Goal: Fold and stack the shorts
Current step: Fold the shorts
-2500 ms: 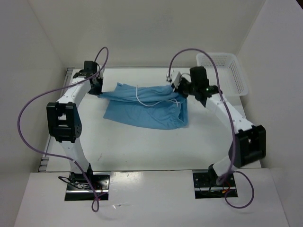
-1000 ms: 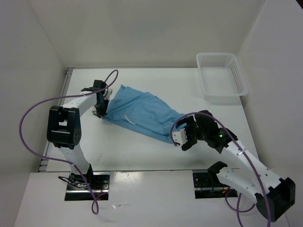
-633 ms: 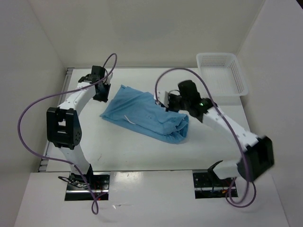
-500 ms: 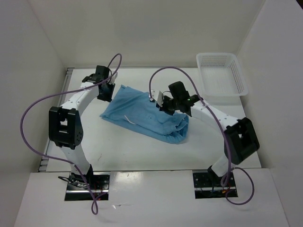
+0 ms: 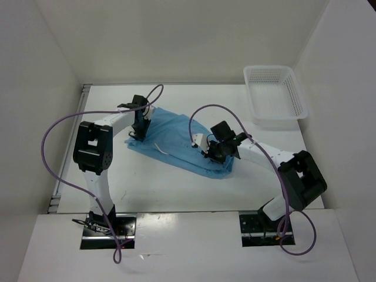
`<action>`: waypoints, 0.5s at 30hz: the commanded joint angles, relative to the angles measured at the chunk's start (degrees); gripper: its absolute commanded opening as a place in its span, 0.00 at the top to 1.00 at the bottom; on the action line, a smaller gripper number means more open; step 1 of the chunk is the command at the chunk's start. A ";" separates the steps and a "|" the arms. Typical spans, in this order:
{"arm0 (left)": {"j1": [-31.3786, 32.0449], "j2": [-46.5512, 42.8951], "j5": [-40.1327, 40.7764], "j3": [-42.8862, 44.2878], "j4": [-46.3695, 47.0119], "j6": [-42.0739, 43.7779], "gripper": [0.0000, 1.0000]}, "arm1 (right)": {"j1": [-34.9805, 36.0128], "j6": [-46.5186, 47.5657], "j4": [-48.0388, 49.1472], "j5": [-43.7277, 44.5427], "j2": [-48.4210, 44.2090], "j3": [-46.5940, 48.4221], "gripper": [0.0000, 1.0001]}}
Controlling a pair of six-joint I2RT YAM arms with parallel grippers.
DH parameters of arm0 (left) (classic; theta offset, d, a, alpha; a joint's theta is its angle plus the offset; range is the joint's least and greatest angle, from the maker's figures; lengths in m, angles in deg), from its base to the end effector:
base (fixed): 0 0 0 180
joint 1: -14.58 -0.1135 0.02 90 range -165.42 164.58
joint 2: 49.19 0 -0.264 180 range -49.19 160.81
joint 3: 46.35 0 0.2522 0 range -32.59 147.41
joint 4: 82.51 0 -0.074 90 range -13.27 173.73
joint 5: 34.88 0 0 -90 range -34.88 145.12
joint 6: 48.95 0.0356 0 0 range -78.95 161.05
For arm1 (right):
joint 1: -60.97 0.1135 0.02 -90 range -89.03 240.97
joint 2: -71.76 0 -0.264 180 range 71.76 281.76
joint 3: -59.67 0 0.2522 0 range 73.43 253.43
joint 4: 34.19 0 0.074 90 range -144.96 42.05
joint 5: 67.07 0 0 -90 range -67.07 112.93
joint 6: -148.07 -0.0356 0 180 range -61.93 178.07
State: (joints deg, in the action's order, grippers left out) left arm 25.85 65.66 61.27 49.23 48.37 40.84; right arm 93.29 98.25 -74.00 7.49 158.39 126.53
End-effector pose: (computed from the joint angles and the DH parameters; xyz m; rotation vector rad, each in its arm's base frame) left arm 0.4022 -0.0763 0.1681 0.2373 2.7443 0.0946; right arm 0.2456 0.1666 0.1983 -1.6018 2.0238 0.3008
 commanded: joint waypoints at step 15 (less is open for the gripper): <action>0.51 -0.77 0.09 -7.03 -1.20 0.21 0.62 | -3.92 4.64 11.98 20.44 16.53 6.47 1.00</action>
State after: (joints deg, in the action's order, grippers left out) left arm 26.37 63.51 62.69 45.36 52.46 40.84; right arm 92.22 101.55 -67.05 21.94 169.53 128.74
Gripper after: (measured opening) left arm 0.382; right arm 0.001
